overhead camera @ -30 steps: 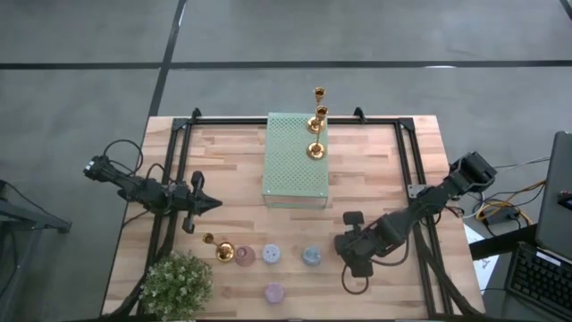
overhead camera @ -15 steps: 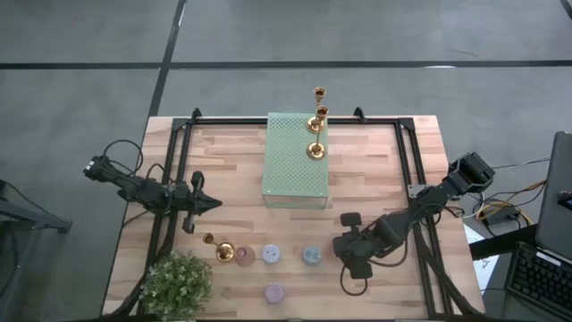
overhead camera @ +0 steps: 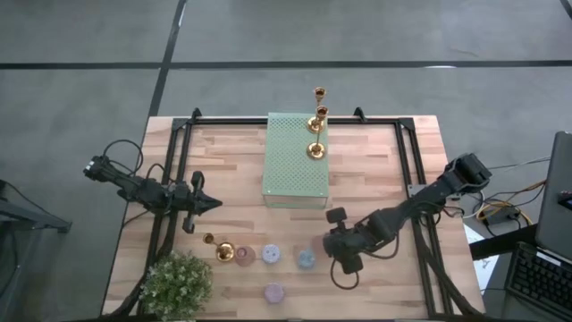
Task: Pick & Place candle stick holders
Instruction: Move the pink candle holders to the center
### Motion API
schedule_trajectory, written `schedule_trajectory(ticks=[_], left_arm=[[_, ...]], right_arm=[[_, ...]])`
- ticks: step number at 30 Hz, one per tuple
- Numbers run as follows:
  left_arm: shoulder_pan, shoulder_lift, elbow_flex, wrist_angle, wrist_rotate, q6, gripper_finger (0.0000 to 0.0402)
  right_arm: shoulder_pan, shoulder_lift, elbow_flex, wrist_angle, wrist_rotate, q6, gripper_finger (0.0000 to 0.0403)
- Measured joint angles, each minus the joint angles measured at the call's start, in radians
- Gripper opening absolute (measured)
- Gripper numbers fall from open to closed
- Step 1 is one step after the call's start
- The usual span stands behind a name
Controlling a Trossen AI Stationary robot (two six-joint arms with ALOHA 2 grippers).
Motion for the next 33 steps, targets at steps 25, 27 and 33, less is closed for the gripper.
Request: schedule_trajectory(ticks=[25,27,33], left_arm=[[0.0,0.003,0.0,0.0,0.0,0.0,0.0012],[0.0,0.003,0.0,0.0,0.0,0.0,0.0012],[0.0,0.003,0.0,0.0,0.0,0.0,0.0012]], right_arm=[[-0.057,0.29,0.302,-0.07,0.006,-0.271,0.0034],[-0.057,0.305,0.322,-0.071,0.008,-0.289,0.0034],[-0.058,0.322,0.367,-0.074,-0.002,-0.289,0.0049]])
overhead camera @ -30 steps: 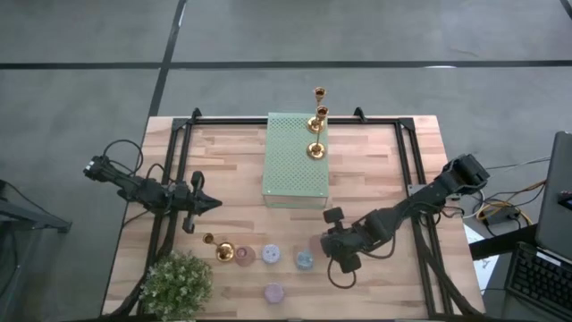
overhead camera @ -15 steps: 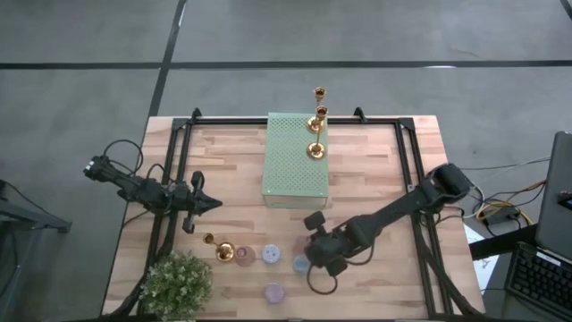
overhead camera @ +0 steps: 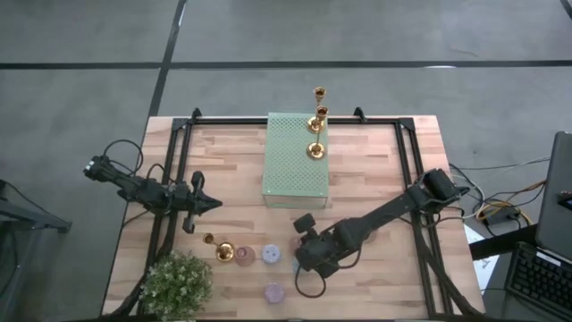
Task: Pick & Place candle stick holders
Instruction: Move the pink candle holders to the center
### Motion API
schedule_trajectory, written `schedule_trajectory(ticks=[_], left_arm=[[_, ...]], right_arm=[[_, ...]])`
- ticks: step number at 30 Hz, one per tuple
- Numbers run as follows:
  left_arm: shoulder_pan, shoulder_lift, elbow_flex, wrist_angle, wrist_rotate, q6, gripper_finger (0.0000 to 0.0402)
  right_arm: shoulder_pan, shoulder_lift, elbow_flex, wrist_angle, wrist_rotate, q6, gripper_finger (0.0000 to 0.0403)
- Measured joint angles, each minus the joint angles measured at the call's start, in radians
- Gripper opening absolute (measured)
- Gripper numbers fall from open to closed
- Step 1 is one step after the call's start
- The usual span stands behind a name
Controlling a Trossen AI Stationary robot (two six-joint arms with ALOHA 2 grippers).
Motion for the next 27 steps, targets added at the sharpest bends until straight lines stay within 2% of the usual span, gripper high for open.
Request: schedule_trajectory(ticks=[8,14,20,27], left_arm=[[0.0,0.0,0.0,0.0,0.0,0.0,0.0012],[0.0,0.0,0.0,0.0,0.0,0.0,0.0012],[0.0,0.0,0.0,0.0,0.0,0.0,0.0012],[0.0,0.0,0.0,0.001,0.0,0.0,0.0012]], right_arm=[[-0.002,-0.006,-0.004,-0.017,0.015,0.028,0.0108],[-0.002,-0.043,0.005,-0.158,0.026,0.143,0.014],[0.016,-0.122,-0.008,-0.213,0.027,0.231,0.0157],[0.064,-0.19,-0.033,-0.414,0.028,0.434,0.016]])
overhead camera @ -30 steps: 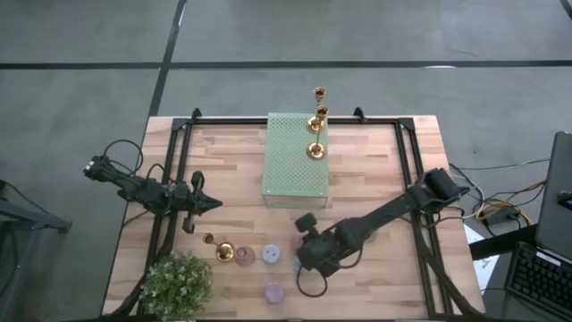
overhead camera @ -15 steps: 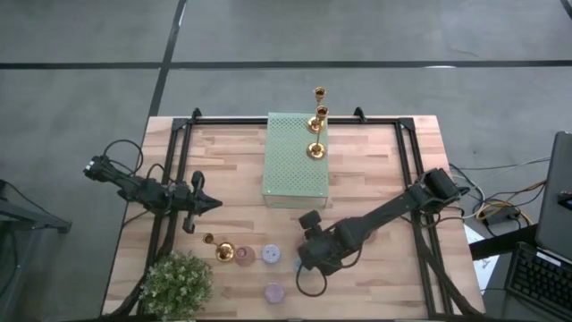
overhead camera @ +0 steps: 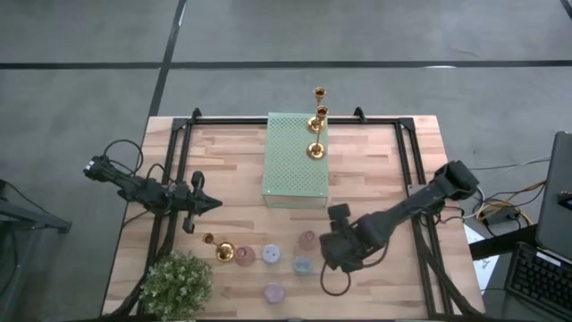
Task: Pick & Place candle stick holders
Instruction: Move the pink candle holders to the center
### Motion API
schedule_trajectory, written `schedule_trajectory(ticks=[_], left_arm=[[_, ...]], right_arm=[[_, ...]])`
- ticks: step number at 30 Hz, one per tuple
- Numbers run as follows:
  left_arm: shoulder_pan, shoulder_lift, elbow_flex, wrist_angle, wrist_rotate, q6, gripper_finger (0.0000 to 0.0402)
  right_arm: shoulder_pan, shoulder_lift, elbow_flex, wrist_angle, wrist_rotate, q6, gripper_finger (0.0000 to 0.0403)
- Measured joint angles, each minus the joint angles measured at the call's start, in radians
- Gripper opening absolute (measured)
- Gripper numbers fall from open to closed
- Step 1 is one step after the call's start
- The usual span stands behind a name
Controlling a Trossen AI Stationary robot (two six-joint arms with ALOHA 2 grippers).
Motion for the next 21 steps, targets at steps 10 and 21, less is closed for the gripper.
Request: schedule_trajectory(ticks=[10,21], left_arm=[[0.0,0.0,0.0,0.0,-0.001,0.0,0.0012],[0.0,0.0,0.0,0.0,0.0,0.0,0.0012]], right_arm=[[0.091,-0.124,-0.172,-0.089,-0.015,0.242,0.0144],[0.141,-0.341,-0.398,-0.062,-0.051,0.475,0.0132]])
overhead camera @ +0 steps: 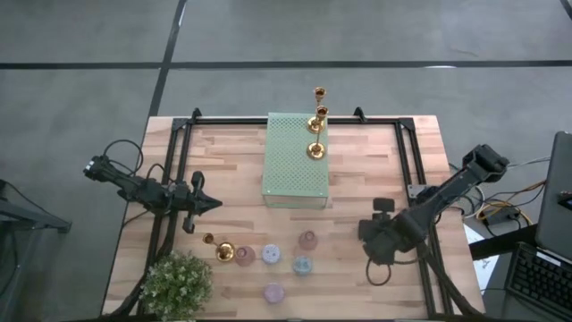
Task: Pick & Place candle stick holders
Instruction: Move the pink candle holders to the center
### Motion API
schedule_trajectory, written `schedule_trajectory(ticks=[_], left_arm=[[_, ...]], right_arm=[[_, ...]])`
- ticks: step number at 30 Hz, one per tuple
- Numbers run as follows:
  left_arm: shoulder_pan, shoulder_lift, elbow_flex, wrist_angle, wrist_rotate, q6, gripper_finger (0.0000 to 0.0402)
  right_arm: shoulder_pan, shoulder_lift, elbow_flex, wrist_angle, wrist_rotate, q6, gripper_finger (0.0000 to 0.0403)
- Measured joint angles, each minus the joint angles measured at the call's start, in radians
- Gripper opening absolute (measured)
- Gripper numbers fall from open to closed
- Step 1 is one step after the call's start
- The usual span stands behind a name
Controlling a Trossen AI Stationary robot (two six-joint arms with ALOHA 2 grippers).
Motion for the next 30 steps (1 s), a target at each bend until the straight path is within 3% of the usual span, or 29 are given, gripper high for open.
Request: schedule_trajectory(ticks=[6,12,23,30], left_arm=[[0.0,0.0,0.0,0.0,0.0,0.0,0.0012],[0.0,0.0,0.0,0.0,0.0,0.0,0.0012],[0.0,0.0,0.0,0.0,0.0,0.0,0.0012],[0.0,0.0,0.0,0.0,0.0,0.0,0.0012]], right_arm=[[0.002,-0.05,-0.1,0.093,-0.055,0.026,0.0133],[0.002,-0.012,-0.123,0.104,-0.051,0.013,0.0118],[0.002,0.063,-0.079,0.114,0.004,-0.079,0.0025],[-0.023,0.093,0.0,0.203,0.037,-0.205,0.0033]])
